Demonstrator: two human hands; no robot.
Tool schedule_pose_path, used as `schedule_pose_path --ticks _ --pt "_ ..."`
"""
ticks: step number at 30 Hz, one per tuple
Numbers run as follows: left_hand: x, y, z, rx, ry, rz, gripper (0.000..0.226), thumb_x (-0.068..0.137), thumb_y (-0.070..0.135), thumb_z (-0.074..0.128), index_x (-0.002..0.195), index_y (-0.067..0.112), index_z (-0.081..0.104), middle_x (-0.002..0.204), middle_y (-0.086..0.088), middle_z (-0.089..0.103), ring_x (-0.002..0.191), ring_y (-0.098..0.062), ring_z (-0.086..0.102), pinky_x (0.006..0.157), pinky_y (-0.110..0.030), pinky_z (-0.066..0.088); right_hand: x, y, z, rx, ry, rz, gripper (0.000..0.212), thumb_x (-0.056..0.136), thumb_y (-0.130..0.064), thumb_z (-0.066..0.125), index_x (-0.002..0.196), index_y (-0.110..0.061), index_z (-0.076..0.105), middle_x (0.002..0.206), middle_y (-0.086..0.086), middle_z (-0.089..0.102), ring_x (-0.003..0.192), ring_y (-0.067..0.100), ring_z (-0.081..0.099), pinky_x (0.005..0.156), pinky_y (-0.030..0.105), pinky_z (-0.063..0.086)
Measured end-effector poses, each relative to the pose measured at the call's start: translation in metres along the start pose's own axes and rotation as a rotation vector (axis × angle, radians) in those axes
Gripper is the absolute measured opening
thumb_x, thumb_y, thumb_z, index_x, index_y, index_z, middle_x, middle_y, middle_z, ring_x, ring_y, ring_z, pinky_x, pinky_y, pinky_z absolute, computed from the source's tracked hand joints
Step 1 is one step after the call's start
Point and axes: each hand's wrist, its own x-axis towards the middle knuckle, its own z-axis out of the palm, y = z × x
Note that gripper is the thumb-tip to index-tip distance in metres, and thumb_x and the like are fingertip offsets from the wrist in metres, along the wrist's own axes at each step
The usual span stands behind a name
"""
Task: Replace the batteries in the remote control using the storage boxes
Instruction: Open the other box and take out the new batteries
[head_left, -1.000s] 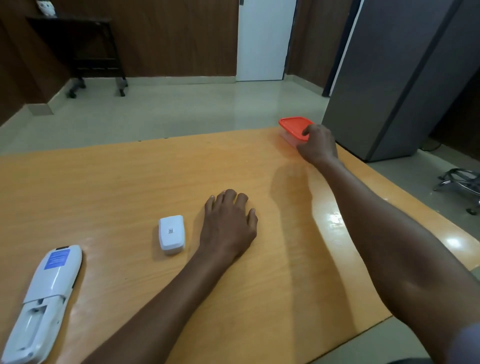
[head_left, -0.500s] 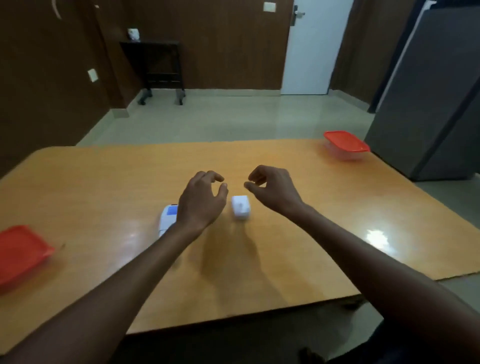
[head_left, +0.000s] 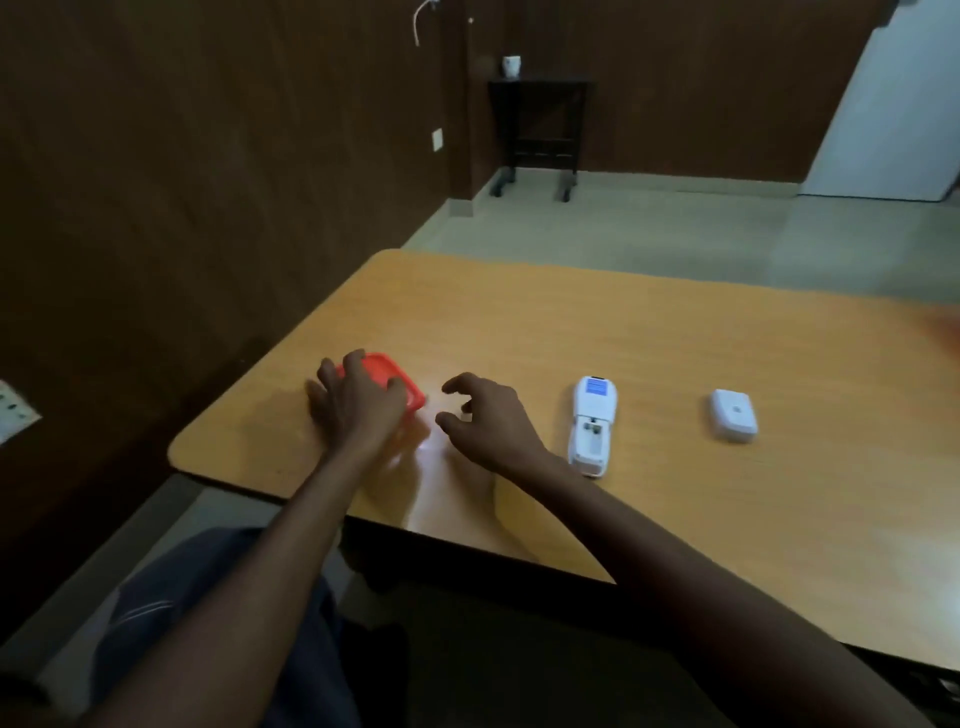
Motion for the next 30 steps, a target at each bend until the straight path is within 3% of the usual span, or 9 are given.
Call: schedule_pose_path --ticks 4,8,11,14,16,19,24,27,30 --pt "0.003 0.008 0.005 -0.272 -0.025 -0.118 0.068 0.088 0.013 0.057 0.152 0.023 0.036 0.162 -0.009 0.02 0.141 -0.04 0.033 0.116 -0.047 0.033 0.009 -0.007 0.015 0.032 -0.026 -0.003 0.048 0.087 -0.014 0.065 0.134 -0.012 0.06 0.124 0.013 0.069 0.109 0.027 0.066 0.095 0.039 0.052" --pt "-0.009 0.025 0.014 -0.58 -0.067 -0.21 0.081 0.081 0.011 0.069 0.152 0.027 0.034 0.151 -0.011 0.038 0.131 -0.035 0.048 0.092 -0.038 0.048 -0.002 0.005 -0.004 0.04 0.113 -0.06 0.042 0.08 -0.011 0.078 0.122 -0.013 0.073 0.115 0.008 0.073 0.095 0.02 0.071 0.092 0.035 0.052" --pt "-0.025 0.046 0.019 -0.897 -0.162 -0.278 0.076 0.073 0.022 0.08 0.143 0.018 0.049 0.138 -0.011 0.057 0.117 -0.032 0.061 0.094 -0.042 0.056 -0.025 0.022 -0.038 0.093 0.306 -0.173 0.035 0.079 -0.015 0.084 0.114 -0.014 0.077 0.107 0.004 0.074 0.084 0.015 0.071 0.075 0.032 0.058" --pt "-0.054 0.072 0.024 -1.163 -0.469 -0.315 0.052 0.086 0.04 0.073 0.125 0.008 0.061 0.12 -0.016 0.069 0.106 -0.033 0.068 0.092 -0.045 0.058 -0.054 0.036 -0.073 0.061 0.433 -0.26 0.032 0.082 -0.016 0.083 0.113 -0.014 0.078 0.106 0.003 0.074 0.077 0.013 0.069 0.069 0.018 0.055" --pt "-0.078 0.087 0.027 -1.268 -0.761 -0.353 0.069 0.092 0.064 0.053 0.127 0.005 0.062 0.115 -0.02 0.072 0.098 -0.035 0.071 0.085 -0.048 0.059 -0.076 0.047 -0.091 -0.013 0.487 -0.306 0.03 0.083 -0.015 0.083 0.112 -0.015 0.078 0.102 0.004 0.072 0.076 0.014 0.067 0.073 0.015 0.051" --pt "-0.1 0.096 0.037 -1.331 -1.019 -0.393 0.094 0.089 0.081 0.029 0.12 0.001 0.067 0.116 -0.027 0.071 0.095 -0.039 0.073 0.089 -0.053 0.055 -0.104 0.069 -0.113 -0.243 0.526 -0.413 0.03 0.084 -0.019 0.082 0.114 -0.017 0.078 0.105 0.009 0.067 0.092 0.022 0.063 0.074 0.028 0.052" --pt "-0.116 0.108 0.057 -1.242 -1.178 -0.397 0.083 0.092 0.076 0.032 0.12 0.009 0.071 0.112 -0.02 0.073 0.089 -0.036 0.073 0.077 -0.047 0.057 -0.123 0.096 -0.143 -0.5 0.42 -0.66 0.031 0.092 -0.027 0.076 0.118 -0.011 0.076 0.133 0.02 0.065 0.132 0.034 0.057 0.107 0.052 0.047" --pt "-0.121 0.111 0.065 -1.191 -1.269 -0.406 0.087 0.091 0.077 0.035 0.124 0.005 0.07 0.114 -0.019 0.072 0.094 -0.035 0.069 0.086 -0.047 0.051 -0.134 0.104 -0.148 -0.573 0.382 -0.767 0.036 0.093 -0.026 0.075 0.123 -0.007 0.071 0.135 0.019 0.063 0.133 0.031 0.056 0.107 0.054 0.048" --pt "-0.128 0.112 0.075 -1.199 -1.319 -0.438 0.081 0.096 0.069 0.033 0.113 0.003 0.076 0.107 -0.018 0.074 0.086 -0.031 0.071 0.077 -0.042 0.057 -0.143 0.108 -0.151 -0.627 0.406 -0.814 0.035 0.092 -0.025 0.076 0.121 -0.005 0.072 0.131 0.019 0.066 0.129 0.031 0.06 0.103 0.051 0.052"
